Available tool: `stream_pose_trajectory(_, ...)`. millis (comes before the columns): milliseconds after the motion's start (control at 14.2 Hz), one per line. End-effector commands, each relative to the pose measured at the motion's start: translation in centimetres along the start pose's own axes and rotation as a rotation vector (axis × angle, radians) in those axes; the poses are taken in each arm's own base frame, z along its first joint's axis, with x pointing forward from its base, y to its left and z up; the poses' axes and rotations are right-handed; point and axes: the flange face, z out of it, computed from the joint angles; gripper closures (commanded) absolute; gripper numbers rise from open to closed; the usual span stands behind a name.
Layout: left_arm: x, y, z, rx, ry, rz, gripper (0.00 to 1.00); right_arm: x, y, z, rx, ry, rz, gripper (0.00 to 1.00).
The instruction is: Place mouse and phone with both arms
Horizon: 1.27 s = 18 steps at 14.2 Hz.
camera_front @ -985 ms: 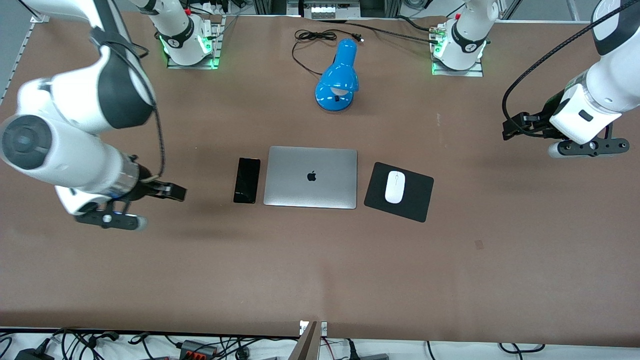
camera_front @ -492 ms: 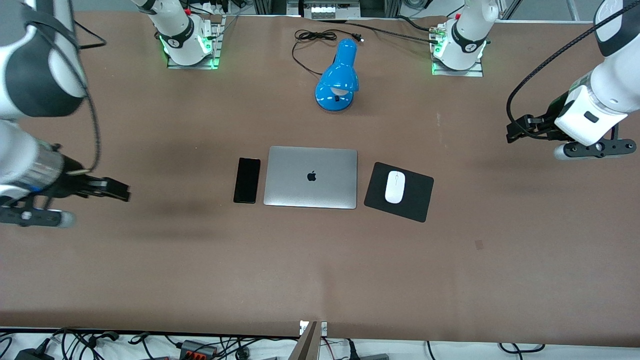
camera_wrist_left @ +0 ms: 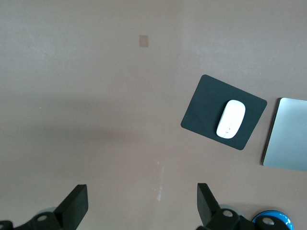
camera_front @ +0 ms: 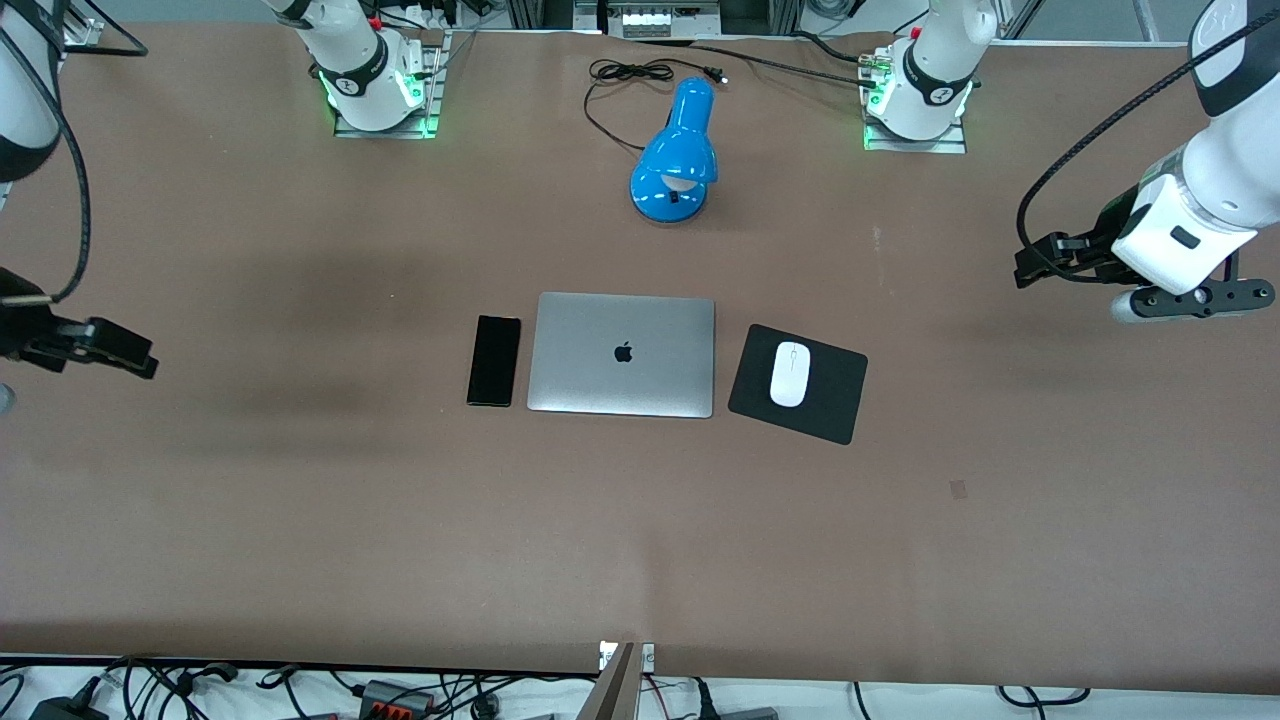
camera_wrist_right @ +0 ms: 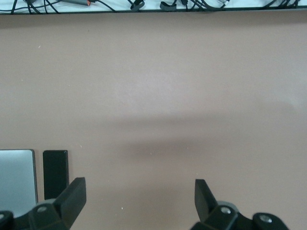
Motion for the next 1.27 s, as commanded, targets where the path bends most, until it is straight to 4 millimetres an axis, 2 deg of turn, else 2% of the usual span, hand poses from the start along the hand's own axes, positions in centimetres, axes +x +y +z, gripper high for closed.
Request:
stream_pose_trajectory(0,0.9,-1.2,1.0,-0.011,-0.027,-0.031,0.00,-3.1,0.6,-1.1,-0.005,-0.013,-0.029,0.00)
stream_pose_trajectory(141,1.6,-1.2,1.6,-0.016,-0.008,-0.026,0.00,-4.6,1.5,-0.5,-0.006,0.003,-0.045,0.00)
stream_pose_trajectory(352,1.7,-1.2,1.3,-0.016,0.000,-0.027,0.00,-7.6,1.6,-0.1,-0.007,0.013,-0.049,0.00)
stream_pose_trajectory(704,1.5,0.1,1.5,-0.014,-0.004,-0.004,0.00,-8.6,1.1,0.4,-0.002,-0.035,-0.056,0.00)
stream_pose_trajectory(915,1.6,-0.7,2.0,-0.014,-0.015,-0.014,0.00,-10.4,1.5,0.9,0.004,-0.044,-0.050,0.00)
stream_pose_trajectory(1196,1.9,-1.3,2.3,-0.014,-0.020,-0.018,0.00,-10.7,1.3,0.8,0.029,-0.045,-0.044,0.00)
